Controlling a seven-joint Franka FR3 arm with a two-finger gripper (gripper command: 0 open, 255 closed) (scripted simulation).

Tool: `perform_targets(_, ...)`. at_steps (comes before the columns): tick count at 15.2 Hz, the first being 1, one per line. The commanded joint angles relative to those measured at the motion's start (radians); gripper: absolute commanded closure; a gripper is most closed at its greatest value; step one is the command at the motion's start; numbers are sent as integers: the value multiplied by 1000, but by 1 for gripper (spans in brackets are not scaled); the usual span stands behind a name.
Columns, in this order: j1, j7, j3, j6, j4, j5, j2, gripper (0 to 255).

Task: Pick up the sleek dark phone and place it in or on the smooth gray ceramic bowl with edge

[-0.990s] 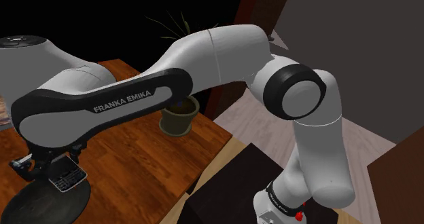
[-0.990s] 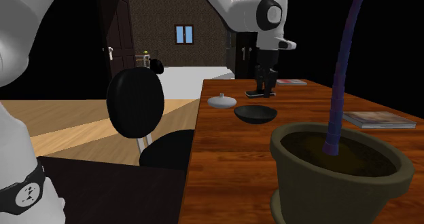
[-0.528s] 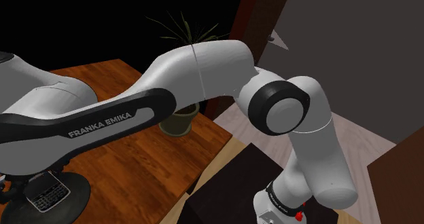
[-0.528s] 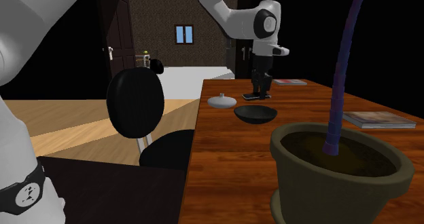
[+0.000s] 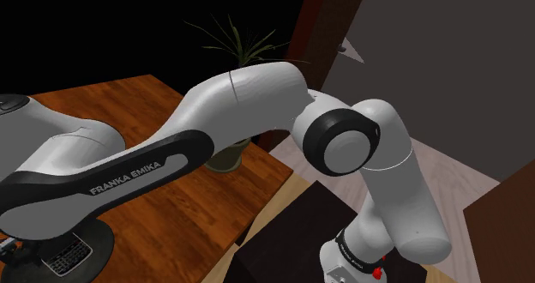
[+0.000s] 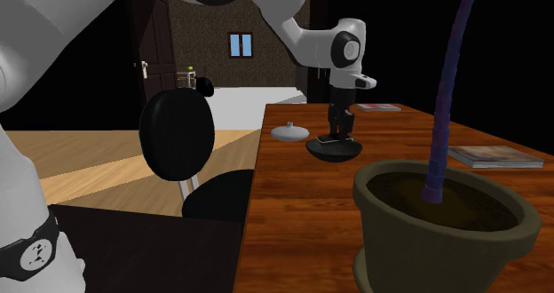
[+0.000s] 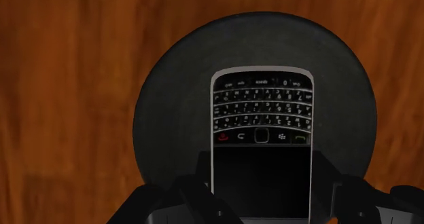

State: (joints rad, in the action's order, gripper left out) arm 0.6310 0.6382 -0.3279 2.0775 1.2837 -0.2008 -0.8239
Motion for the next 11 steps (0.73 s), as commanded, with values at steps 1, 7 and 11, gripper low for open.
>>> perform_targets(1, 1, 2, 2, 19, 7, -3, -12, 255)
perform_targets(7, 2, 2, 3, 22, 7, -4, -14, 255)
perform_targets(11, 2, 2, 3, 22, 7, -4, -14, 0)
